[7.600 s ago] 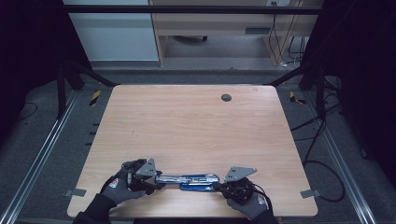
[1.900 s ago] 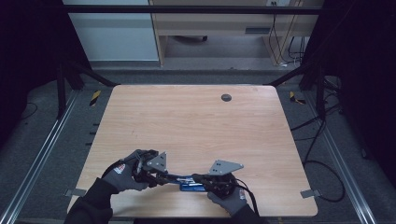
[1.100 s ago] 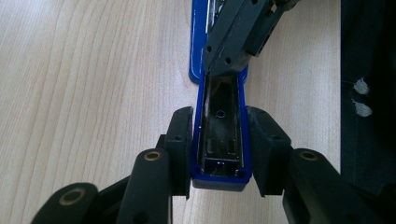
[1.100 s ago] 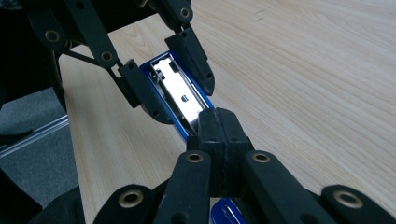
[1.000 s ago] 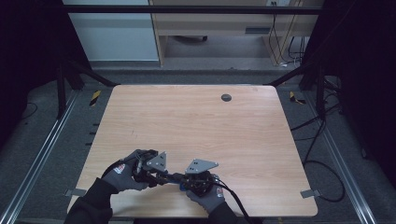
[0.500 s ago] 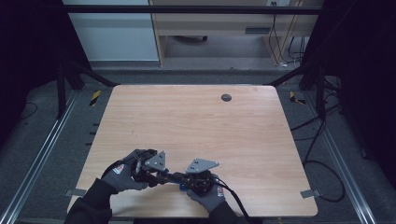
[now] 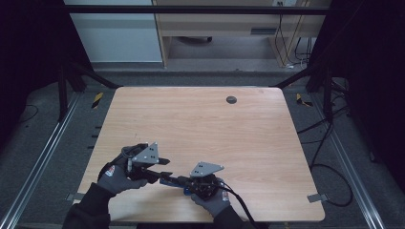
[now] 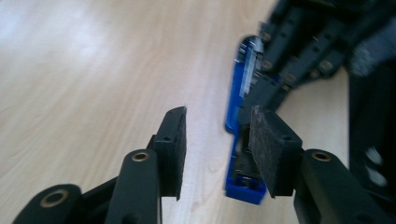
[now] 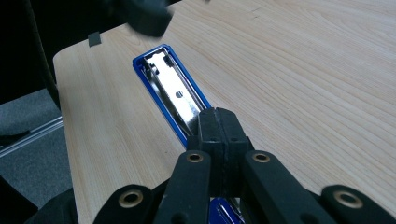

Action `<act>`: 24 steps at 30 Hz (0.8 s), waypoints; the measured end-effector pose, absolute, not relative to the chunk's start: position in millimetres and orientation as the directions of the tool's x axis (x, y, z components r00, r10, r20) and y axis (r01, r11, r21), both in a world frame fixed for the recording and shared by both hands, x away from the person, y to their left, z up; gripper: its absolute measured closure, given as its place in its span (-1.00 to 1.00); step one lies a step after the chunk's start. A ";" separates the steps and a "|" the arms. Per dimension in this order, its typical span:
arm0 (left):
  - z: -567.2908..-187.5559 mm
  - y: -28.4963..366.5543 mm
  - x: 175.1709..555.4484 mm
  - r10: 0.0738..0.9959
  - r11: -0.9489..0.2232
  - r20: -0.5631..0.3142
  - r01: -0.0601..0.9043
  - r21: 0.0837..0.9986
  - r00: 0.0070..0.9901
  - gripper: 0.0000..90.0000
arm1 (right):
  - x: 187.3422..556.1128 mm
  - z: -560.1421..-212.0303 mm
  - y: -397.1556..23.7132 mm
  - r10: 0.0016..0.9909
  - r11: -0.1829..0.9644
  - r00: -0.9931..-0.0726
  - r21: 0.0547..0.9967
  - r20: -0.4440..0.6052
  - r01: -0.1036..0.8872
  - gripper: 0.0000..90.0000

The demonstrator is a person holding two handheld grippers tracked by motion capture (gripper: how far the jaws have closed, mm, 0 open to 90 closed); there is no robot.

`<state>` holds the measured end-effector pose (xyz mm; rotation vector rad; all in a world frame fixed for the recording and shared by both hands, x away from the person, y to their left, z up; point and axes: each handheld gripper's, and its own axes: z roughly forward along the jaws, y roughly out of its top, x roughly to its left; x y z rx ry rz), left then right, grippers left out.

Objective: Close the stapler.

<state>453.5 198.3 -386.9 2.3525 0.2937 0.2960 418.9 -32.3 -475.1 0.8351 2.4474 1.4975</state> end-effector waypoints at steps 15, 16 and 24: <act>-411.8 228.3 452.7 0.586 -0.524 0.109 0.273 0.807 0.803 0.09 | 418.4 -474.9 -31.8 0.533 0.349 -0.833 0.859 0.147 0.374 1.00; -413.5 230.0 451.9 0.594 -0.514 0.101 0.280 0.811 0.798 0.09 | 418.5 -475.0 -31.9 0.533 0.348 -0.833 0.859 0.148 0.376 1.00; -428.8 241.5 443.8 0.687 -0.439 0.088 0.315 0.842 0.722 0.09 | 418.9 -474.8 -32.0 0.532 0.349 -0.834 0.858 0.150 0.377 1.00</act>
